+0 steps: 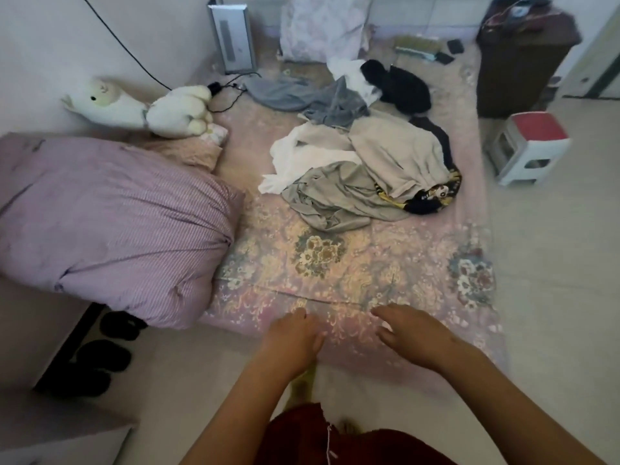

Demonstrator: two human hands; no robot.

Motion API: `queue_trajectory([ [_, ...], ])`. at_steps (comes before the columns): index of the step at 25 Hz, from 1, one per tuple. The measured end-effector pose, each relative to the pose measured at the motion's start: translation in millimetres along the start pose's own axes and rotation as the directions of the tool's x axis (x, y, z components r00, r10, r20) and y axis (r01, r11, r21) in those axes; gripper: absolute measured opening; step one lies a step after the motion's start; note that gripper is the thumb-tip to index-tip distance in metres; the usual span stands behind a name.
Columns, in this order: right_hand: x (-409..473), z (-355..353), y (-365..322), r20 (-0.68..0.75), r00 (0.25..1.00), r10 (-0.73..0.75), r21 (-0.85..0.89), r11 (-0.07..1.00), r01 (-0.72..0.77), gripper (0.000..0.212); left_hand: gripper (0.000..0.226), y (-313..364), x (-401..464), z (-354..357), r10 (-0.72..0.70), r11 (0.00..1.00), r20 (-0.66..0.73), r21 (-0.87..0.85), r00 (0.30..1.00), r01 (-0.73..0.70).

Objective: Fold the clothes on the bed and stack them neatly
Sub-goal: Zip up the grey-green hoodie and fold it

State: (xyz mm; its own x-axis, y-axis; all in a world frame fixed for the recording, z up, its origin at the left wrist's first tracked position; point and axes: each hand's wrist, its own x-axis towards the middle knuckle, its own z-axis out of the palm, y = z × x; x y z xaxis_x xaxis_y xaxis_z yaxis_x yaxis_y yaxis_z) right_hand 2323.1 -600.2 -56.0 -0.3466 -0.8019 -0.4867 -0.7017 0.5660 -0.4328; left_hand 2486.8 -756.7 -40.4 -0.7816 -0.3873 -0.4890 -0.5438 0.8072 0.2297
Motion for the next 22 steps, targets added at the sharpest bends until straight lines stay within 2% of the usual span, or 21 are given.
queue_trajectory([
  [7, 94, -30, -16, -0.035, 0.976, 0.214, 0.079, 0.974, -0.211, 0.043, 0.039, -66, 127, -63, 0.209, 0.967, 0.039, 0.142, 0.977, -0.213],
  [13, 182, -43, -5, -0.007, 0.96, 0.278, 0.127, 0.953, -0.275, 0.043, 0.037, -109, 237, -80, 0.271, 0.941, 0.051, 0.196, 0.961, -0.275],
  [16, 228, -31, 24, -0.022, 0.946, 0.322, 0.184, 0.932, -0.313, 0.046, 0.039, -127, 298, -55, 0.268, 0.938, 0.049, 0.214, 0.962, -0.273],
  [19, 290, 10, 67, -0.037, 0.941, 0.336, 0.188, 0.927, -0.323, 0.047, 0.047, -156, 370, 7, 0.249, 0.941, 0.04, 0.228, 0.968, -0.251],
  [22, 359, 64, 102, 0.014, 0.95, 0.313, 0.107, 0.944, -0.313, 0.049, 0.058, -194, 438, 74, 0.227, 0.948, -0.062, 0.243, 0.972, -0.206],
])
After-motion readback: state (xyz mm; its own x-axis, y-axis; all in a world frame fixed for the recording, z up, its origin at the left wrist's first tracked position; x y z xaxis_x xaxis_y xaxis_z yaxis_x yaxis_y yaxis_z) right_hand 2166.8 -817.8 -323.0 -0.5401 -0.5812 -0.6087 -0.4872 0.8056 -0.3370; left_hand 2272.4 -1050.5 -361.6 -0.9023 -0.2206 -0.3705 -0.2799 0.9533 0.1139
